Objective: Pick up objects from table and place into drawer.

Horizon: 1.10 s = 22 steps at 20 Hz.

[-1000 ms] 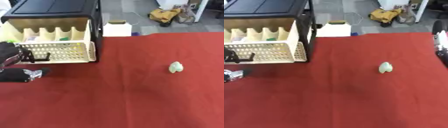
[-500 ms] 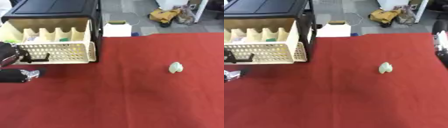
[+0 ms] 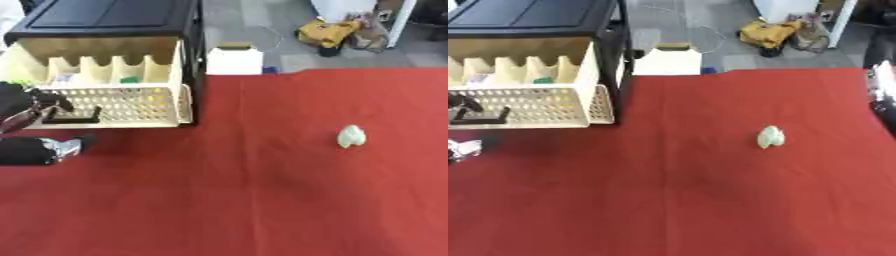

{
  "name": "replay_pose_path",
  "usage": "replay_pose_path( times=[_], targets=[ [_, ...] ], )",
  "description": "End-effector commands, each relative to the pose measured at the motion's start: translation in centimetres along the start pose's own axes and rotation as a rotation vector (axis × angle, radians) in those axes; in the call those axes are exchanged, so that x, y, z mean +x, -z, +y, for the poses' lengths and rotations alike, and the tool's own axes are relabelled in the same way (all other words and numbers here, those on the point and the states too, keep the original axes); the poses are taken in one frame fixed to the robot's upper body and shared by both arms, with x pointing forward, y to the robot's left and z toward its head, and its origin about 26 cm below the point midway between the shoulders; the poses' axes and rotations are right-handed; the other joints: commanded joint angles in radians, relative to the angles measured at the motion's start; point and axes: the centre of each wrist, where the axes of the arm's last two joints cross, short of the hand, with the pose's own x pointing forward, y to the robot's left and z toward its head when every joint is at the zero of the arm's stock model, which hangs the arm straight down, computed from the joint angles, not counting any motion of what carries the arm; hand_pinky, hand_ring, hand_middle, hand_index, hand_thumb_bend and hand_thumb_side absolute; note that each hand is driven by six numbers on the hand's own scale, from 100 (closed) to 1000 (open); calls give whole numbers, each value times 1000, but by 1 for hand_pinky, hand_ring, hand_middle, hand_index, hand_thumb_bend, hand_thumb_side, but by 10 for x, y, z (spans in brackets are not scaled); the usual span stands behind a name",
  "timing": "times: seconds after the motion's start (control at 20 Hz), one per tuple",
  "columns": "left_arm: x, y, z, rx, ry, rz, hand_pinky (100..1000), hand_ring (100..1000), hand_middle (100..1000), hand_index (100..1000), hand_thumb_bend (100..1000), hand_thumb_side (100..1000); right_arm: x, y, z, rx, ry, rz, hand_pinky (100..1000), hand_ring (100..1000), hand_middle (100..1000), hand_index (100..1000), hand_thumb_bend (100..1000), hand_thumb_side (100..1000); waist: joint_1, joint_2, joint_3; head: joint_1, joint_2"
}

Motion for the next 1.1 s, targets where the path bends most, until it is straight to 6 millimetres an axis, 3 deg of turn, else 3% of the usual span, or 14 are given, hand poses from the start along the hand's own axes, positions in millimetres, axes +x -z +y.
replay_pose_path(
  times=[0.05, 0.7, 1.1],
  targets=[
    [-2, -10, 20, 48, 9, -1, 100, 100, 100, 915, 436, 1000, 6, 5, -5, -18, -1, -28, 715, 817, 551, 809, 338, 702, -1, -24, 4, -5, 1],
    [4, -29, 37, 131, -16, -60, 100, 100, 100, 837, 400, 1000, 5, 5, -7, -36, -15, -19, 713, 815, 553, 809, 335, 698, -9, -36, 18, -27, 14],
    [5, -28, 43, 282, -71, -172, 100, 100, 100, 830, 353, 1000, 12, 19, -14, -37, -84, -63, 706, 807, 559, 804, 430, 730, -10, -43, 30, -39, 26]
  ],
)
